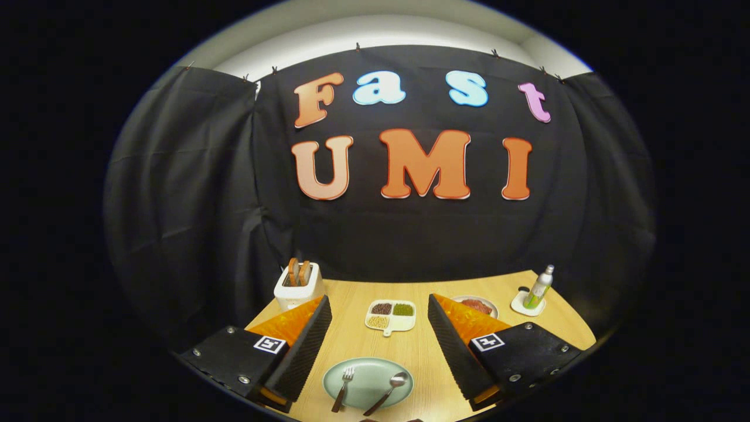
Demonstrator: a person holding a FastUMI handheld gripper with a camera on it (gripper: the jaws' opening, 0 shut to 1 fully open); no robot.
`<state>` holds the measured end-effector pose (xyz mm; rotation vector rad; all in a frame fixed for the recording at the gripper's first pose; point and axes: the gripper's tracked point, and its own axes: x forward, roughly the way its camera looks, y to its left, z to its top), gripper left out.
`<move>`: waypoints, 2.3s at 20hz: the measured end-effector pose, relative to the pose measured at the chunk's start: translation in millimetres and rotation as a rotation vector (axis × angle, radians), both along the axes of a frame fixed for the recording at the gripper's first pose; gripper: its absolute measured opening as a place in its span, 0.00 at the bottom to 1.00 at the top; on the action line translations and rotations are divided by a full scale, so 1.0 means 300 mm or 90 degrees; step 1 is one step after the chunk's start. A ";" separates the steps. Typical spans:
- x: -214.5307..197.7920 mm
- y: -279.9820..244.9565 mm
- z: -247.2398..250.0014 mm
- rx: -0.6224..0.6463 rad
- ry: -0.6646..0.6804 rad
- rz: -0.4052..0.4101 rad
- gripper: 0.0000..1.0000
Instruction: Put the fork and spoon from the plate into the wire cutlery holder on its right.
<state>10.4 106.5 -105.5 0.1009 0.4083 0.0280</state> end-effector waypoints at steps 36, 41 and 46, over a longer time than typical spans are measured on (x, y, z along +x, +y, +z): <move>-0.308 0.066 -1.082 0.001 0.769 0.090 0.37; -0.297 0.048 -1.109 -0.027 0.763 0.098 0.23; -0.287 0.057 -1.112 -0.020 0.750 0.135 0.08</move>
